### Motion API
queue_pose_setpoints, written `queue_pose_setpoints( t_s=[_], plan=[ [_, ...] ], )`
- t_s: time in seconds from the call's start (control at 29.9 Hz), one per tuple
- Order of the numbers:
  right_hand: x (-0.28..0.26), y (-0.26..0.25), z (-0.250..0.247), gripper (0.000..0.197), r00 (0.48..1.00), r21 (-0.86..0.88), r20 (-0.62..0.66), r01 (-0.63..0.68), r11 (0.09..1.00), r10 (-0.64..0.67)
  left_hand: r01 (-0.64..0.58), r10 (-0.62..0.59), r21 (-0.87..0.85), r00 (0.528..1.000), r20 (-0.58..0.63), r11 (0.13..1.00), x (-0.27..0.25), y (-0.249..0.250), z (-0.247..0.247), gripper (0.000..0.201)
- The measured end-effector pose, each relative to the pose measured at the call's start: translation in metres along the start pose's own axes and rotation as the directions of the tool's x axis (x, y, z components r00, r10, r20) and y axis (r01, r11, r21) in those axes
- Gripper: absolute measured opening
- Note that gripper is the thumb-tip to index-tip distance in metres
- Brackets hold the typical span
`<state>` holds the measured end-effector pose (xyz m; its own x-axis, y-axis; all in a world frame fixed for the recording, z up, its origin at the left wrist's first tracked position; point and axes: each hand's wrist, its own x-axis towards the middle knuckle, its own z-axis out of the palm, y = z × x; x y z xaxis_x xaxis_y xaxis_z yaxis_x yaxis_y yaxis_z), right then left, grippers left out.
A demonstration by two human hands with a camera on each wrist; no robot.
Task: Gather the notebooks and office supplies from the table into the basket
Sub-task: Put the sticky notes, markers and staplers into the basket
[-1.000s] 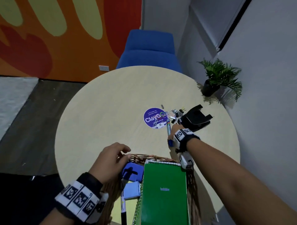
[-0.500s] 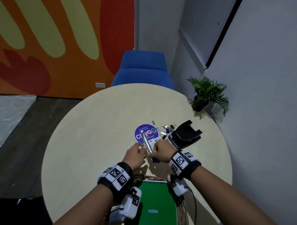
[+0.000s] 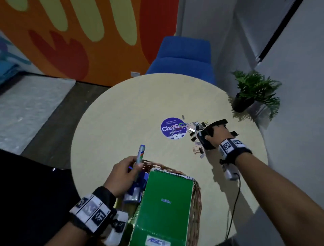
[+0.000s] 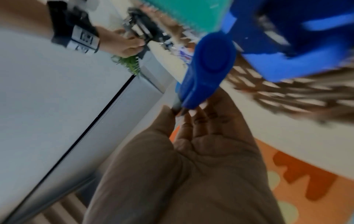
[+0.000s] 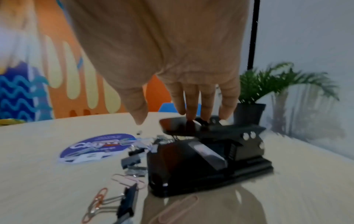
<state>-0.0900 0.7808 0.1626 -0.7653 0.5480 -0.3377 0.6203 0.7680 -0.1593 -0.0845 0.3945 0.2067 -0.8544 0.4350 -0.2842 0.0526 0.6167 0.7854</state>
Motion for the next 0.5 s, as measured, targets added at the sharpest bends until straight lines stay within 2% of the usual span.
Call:
queue_pose_setpoints(
  t_s=[0.1,0.2,0.27,0.37,0.5],
  plan=[
    [0.021,0.007,0.009,0.06,1.0,0.103,0.005,-0.024,0.994,0.024,0.078,-0.078,0.165,0.997,-0.008,0.983,-0.037,-0.035,-0.011,0.019],
    [0.031,0.009,0.011,0.074,0.998,0.15,0.026,-0.06,0.987,0.056,0.138,-0.143,0.258,0.99,0.003,0.956,-0.06,-0.062,-0.014,0.023],
    [0.03,0.011,0.009,0.079,0.999,0.229,0.026,-0.043,0.973,0.038,0.169,-0.172,0.306,0.985,-0.019,0.937,-0.067,-0.071,-0.013,0.036],
    [0.013,0.013,-0.007,0.077,0.998,0.31,-0.029,0.068,0.948,-0.062,0.203,-0.186,0.354,0.979,-0.082,0.913,-0.071,-0.075,-0.012,0.047],
    [-0.043,0.009,-0.041,0.074,0.959,0.347,-0.033,0.275,0.897,-0.281,0.156,-0.146,0.514,0.987,-0.06,0.844,-0.064,-0.066,-0.001,0.047]
  ],
)
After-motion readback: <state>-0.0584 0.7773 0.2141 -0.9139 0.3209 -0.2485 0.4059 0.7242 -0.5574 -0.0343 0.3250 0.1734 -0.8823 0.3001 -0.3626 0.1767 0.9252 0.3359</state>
